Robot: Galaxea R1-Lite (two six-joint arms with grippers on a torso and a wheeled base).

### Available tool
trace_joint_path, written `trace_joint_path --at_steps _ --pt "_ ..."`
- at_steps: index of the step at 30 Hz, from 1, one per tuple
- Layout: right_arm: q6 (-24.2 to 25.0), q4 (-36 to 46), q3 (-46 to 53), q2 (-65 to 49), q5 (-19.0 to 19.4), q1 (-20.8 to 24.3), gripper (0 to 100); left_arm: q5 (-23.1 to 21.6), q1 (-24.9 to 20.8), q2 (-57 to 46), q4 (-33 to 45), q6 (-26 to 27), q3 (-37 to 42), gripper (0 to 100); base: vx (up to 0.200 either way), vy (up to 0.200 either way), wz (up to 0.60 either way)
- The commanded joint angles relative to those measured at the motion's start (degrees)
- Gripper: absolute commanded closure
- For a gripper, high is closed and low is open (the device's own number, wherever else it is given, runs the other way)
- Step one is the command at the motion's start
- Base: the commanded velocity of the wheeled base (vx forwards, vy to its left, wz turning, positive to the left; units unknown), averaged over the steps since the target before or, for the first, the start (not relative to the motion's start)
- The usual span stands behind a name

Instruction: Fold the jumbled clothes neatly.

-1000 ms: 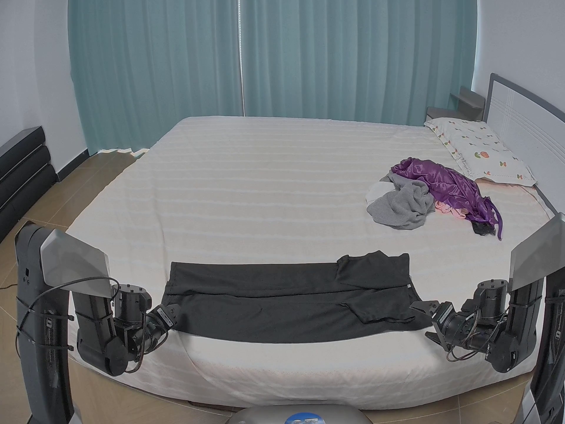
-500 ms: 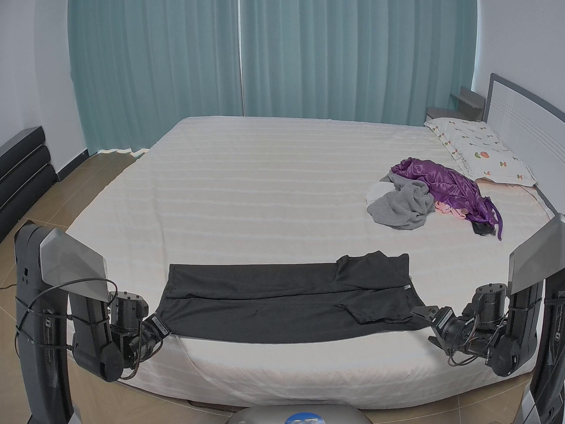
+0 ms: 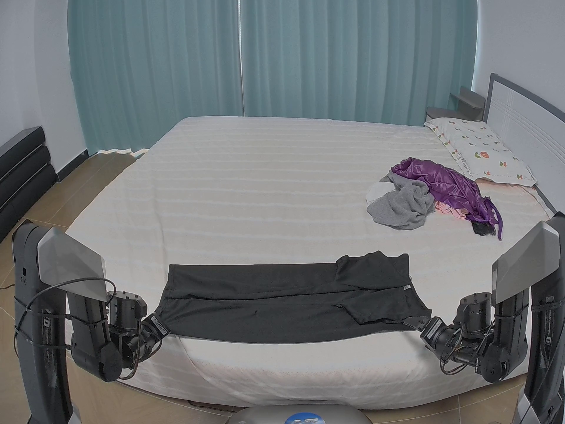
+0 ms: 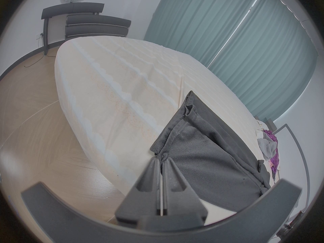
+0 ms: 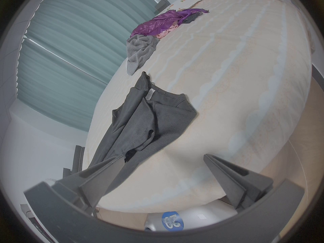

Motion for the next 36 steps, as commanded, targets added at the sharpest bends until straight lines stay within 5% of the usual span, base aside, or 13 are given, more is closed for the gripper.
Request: trace_joint_path --at_steps 1,15,16,23,36 --pt "0.0 -0.7 -2.1 1.5 -0.1 0.2 0 0.0 0.0 -0.1 0.0 -0.1 -0.1 100 0.000 0.000 0.00" --pt "-5.6 0.0 -10.7 7.7 -5.9 1.1 0 0.0 0.0 -0.1 0.0 -0.1 -0.4 100 0.000 0.000 0.00" --pt "-6.1 0.6 -11.3 7.7 -5.9 1.1 100 0.0 0.0 -0.1 0.0 -0.1 -0.4 100 0.000 0.000 0.00" --pt "-6.2 1.4 -12.6 7.3 -9.3 0.6 100 0.0 0.0 -0.1 0.0 -0.1 -0.4 100 0.000 0.000 0.00" --pt "-5.5 1.1 -7.9 3.2 -8.6 0.2 100 -0.1 0.5 -0.7 0.0 0.2 -0.1 100 0.000 0.000 0.00"
